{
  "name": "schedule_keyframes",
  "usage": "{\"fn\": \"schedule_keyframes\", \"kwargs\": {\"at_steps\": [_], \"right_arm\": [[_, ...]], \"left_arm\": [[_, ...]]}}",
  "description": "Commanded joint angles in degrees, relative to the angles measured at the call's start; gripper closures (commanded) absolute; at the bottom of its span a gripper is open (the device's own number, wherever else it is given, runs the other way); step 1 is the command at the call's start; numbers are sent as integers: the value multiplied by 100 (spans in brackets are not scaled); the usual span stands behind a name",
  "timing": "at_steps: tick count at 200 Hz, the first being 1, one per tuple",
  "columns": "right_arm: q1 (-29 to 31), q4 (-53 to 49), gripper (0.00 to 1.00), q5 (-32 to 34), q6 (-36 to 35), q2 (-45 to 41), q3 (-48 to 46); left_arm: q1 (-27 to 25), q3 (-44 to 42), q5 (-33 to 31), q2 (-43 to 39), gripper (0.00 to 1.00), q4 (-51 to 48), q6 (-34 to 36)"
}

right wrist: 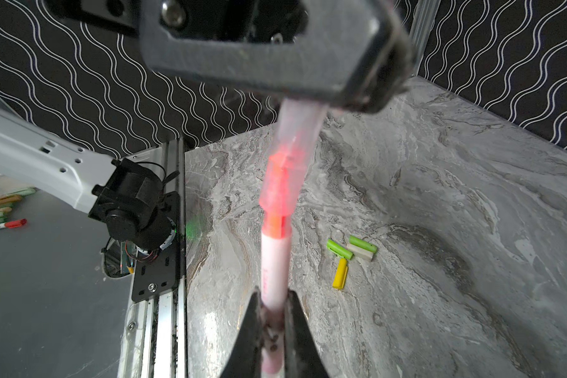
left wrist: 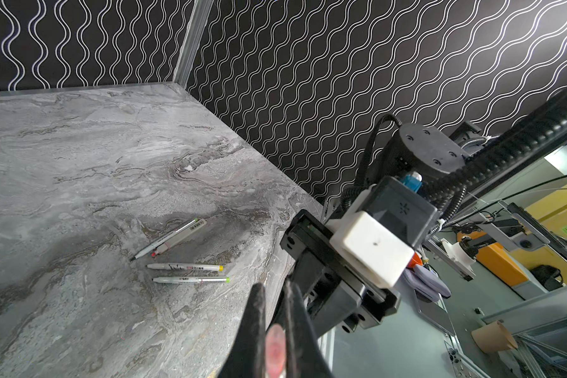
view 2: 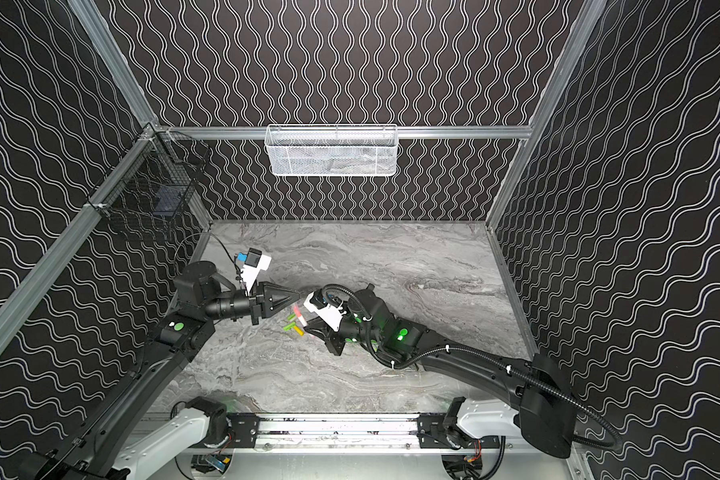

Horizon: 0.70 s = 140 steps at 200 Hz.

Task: Insert the pens into the pen caps
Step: 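Press the pink highlighter deeper into the cap toward the left gripper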

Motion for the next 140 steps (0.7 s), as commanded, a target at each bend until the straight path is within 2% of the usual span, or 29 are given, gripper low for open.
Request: {"fn": "schedule_keyframes", "kwargs": {"at_steps": [1,32,63,78,99,110,123,140], "right_arm": [[-32,816,100,159,299,-9,278],[-43,325,100,70,429,150,702],[-45,13,100,-46,505,273,988],[-43,-63,100,-98,534,303,1036],[-43,-151,100,-125,552,352,1093],[-43,-201,100,-109,554,389,1120],[-43,-237,100,-139,552,430,1146],[-43,-243,100,-179,556,465,1162]], "left_arm": [[-84,11,29,32,100,-542,180],[-144,39,-87,14,100,-670,250],[-155,52,-114,-12,89,-692,255],[-155,48,-110,-5,81,-692,253],[-156,68,-153,-17,62,-729,258],[-162,66,-180,-34,57,-748,267],[-158,80,-219,-55,57,-768,284],[-150,72,-224,-82,63,-762,279]]}}
